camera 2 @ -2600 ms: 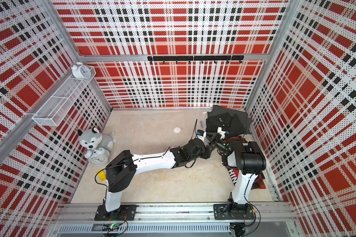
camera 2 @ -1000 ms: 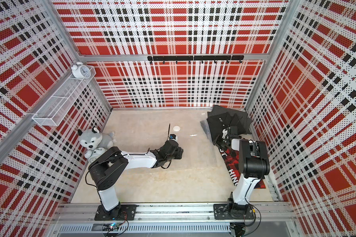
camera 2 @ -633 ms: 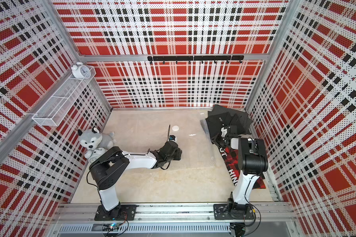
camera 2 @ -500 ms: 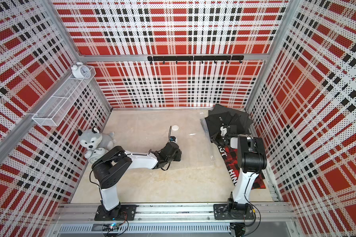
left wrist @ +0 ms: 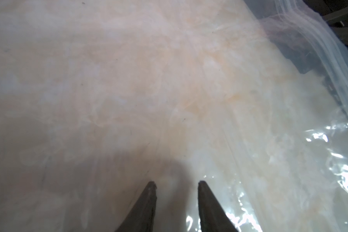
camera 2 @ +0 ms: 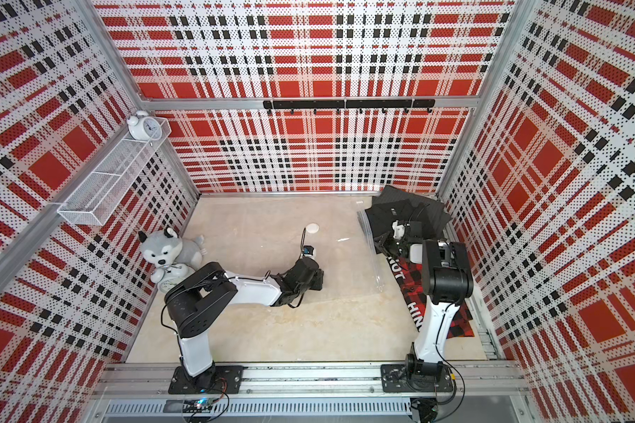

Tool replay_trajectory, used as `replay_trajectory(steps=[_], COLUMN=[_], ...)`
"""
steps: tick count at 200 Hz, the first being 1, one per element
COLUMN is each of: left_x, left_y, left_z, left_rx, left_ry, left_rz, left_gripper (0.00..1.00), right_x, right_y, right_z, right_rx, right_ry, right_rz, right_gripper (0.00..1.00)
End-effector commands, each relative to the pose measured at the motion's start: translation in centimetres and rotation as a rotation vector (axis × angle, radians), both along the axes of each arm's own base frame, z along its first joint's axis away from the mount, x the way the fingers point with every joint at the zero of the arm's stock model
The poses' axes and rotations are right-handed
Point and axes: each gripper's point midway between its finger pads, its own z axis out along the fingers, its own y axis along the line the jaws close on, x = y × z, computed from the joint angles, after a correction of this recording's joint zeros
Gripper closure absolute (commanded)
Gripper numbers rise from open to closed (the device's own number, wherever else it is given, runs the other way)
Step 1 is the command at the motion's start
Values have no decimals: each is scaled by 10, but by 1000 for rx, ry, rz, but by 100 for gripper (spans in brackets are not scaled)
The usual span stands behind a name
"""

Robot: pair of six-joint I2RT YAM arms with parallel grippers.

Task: Place the folded shirt into the vacuum bag
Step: Open the vacuum bag at the center of the board.

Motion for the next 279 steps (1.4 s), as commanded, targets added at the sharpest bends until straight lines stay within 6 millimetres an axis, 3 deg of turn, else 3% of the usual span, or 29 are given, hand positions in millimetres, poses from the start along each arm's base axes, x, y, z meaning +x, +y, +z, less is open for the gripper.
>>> replay_trajectory(steps=[1, 62, 98, 143, 208, 279], left_x=[-41, -68, -77, -85, -85, -84], left_y=[41, 75, 94, 121, 127, 133], left_z=[-51, -59, -60, -62, -65, -65], left_rx=[154, 197, 240, 265, 284, 295], left_ry=[154, 197, 210, 227, 235, 235], left_rz=[0, 25, 48, 91, 103, 136], left_gripper=[61, 61, 61, 61, 62, 62], right_x=[-4, -36, -53, -59, -60, -53], right_y=[2, 6, -2, 0, 27, 38], right_z=[-3, -4, -9, -7, -16, -29], right_rx=[25, 21, -22, -27, -33, -147], right_ry=[-3, -12, 15, 16, 30, 76], right_rz=[7, 20, -14, 6, 106, 146], right_gripper=[73, 73, 75, 76, 79, 85])
